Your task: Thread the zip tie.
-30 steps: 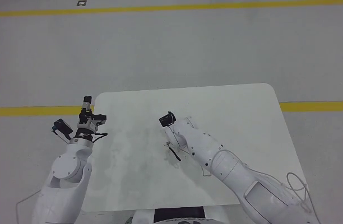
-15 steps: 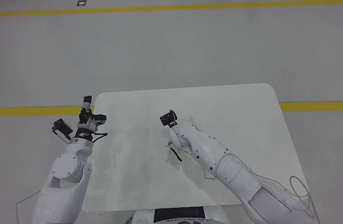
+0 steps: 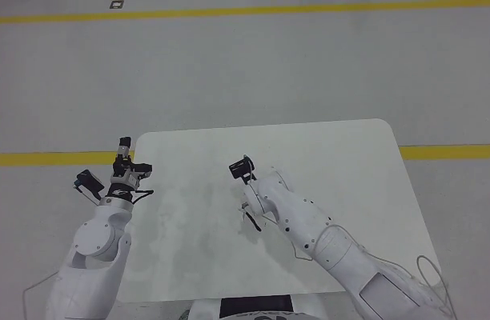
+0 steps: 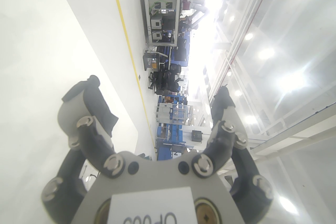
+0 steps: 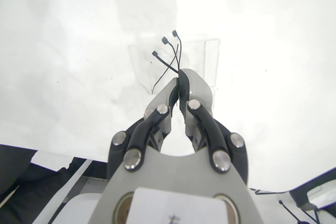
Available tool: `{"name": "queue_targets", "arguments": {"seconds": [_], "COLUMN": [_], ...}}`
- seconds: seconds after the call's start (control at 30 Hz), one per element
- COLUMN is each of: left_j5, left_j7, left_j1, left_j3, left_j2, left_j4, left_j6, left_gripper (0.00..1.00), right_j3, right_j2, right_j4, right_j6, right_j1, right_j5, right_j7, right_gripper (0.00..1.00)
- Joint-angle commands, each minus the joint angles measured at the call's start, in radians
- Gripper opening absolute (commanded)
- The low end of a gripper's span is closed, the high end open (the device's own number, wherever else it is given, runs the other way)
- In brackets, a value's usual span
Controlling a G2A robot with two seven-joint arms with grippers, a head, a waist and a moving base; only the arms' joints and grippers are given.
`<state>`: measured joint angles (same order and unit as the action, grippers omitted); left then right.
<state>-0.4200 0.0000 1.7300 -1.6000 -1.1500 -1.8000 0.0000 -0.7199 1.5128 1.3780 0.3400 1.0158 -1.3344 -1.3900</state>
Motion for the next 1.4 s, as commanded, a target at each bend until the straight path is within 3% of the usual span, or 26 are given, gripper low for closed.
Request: {"name": "queue_targets", "arguments": {"seconds": [0.0,0.33,0.97,1.37], "left_j5": [0.0,0.0,0.0,0.0], "left_j7": [0.0,0.0,0.0,0.0], "left_j1": [0.0,0.0,0.0,0.0], "left_j3": [0.0,0.0,0.0,0.0], "left_j2": [0.0,0.0,0.0,0.0], "left_j4": [0.0,0.0,0.0,0.0], "left_j6": [0.0,0.0,0.0,0.0], "left_gripper": [1.0,1.0,1.0,1.0], "right_j3": [-0.004,-0.045,-0.087,-0.115], "right_j2": [-0.001,0.0,0.042,0.064], "right_j4": [0.01,0.036,-0.032,-0.022], "right_j6": [0.0,0.0,0.0,0.0], "right_j1": [0.004,0.028,0.025,0.046], "right_j5": [-0.003,-0.02,-0.043,-0.077], "right_j7": [0.0,0.0,0.0,0.0], "right_gripper": [0.0,0.0,0.0,0.0]}}
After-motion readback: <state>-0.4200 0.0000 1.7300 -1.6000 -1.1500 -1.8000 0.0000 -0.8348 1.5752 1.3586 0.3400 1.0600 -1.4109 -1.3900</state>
